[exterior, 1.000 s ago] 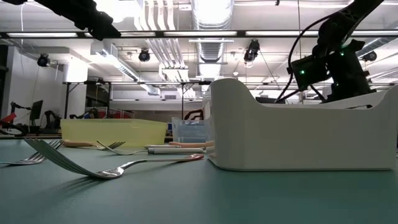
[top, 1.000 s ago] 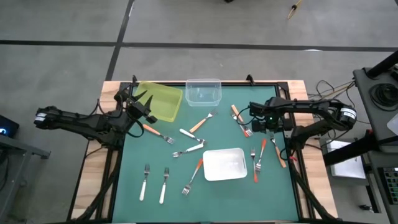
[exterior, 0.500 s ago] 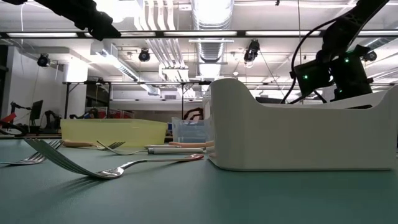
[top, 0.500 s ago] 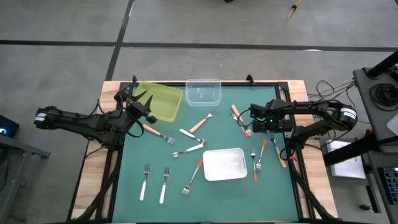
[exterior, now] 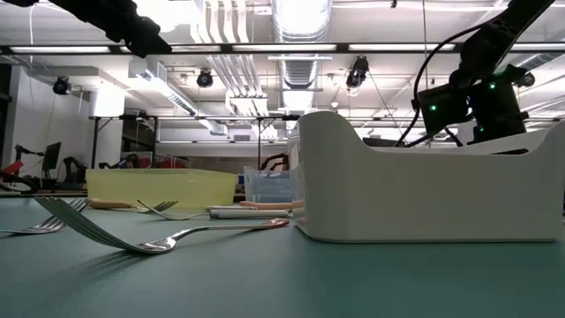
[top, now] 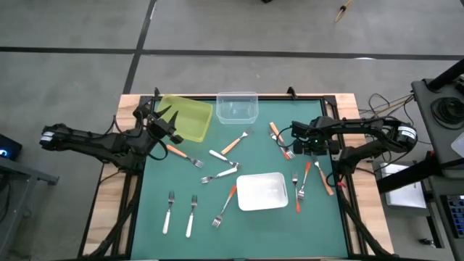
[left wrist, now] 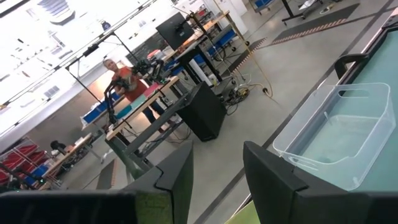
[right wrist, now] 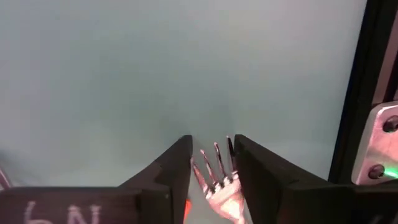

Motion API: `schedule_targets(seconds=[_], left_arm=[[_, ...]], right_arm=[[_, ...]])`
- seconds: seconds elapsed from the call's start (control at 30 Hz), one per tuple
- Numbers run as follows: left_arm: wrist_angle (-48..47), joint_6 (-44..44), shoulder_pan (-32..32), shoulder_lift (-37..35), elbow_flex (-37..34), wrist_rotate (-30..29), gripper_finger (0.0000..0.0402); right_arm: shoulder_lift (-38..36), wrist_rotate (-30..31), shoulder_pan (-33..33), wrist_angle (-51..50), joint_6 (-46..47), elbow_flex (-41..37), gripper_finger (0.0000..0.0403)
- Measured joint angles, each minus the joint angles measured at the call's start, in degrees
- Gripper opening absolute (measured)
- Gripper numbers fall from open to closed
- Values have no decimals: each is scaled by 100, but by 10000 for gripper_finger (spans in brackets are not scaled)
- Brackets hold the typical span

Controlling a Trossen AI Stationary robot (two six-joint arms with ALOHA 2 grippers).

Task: Sort silverware by color (type)
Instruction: Put the light orange into the yellow bin

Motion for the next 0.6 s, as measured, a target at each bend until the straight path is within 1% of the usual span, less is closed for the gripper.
schedule_targets(seconds=[0.27, 0.4, 0.6], left_arm=[[2, 0, 2, 0, 0, 0, 123], [2, 30, 1, 0, 0, 0, 123], [2, 35, 2, 0, 0, 0, 123]], right_arm=[[3, -17, 0, 161, 47, -9, 66], [4, 53, 0, 223, 46, 11, 59], [11, 323, -2, 366, 55, 70, 58]])
